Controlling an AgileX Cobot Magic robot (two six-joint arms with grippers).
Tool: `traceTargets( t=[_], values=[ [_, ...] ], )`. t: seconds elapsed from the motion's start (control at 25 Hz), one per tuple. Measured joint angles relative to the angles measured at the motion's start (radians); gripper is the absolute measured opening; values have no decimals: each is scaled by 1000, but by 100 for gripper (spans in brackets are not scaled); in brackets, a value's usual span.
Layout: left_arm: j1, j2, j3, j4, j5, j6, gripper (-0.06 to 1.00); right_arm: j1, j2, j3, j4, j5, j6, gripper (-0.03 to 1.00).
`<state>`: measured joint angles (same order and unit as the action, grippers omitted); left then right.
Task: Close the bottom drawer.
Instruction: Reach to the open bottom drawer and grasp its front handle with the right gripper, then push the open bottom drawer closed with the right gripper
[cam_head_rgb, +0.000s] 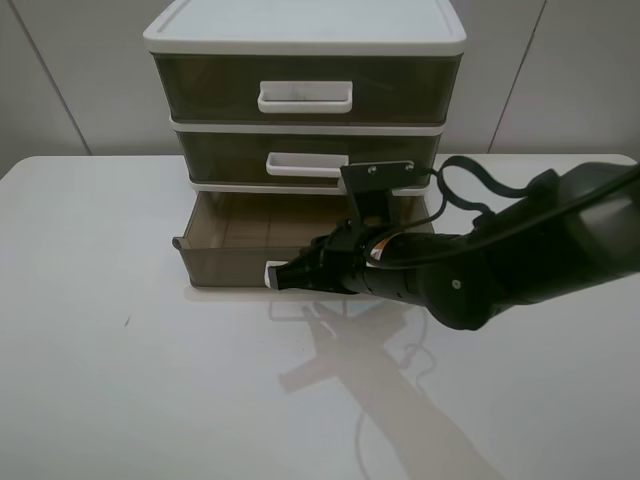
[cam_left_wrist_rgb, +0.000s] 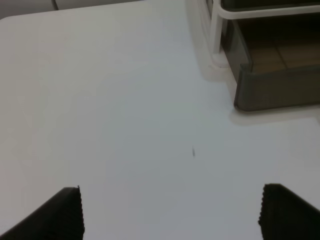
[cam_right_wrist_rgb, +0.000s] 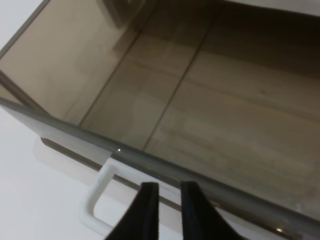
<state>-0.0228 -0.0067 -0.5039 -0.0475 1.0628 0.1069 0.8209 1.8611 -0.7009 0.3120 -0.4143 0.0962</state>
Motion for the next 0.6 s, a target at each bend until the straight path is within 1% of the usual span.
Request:
traceTargets(
  t=[0.32, 0.44, 0.6],
  values=[
    [0, 0, 0, 0, 0, 0, 72, 0, 58, 0, 4, -61, 13, 2],
    [0, 0, 0, 0, 0, 0, 72, 0, 70, 0, 25, -84, 14, 2],
    [0, 0, 0, 0, 0, 0, 72, 0, 81, 0, 55, -139, 17, 2]
  ],
)
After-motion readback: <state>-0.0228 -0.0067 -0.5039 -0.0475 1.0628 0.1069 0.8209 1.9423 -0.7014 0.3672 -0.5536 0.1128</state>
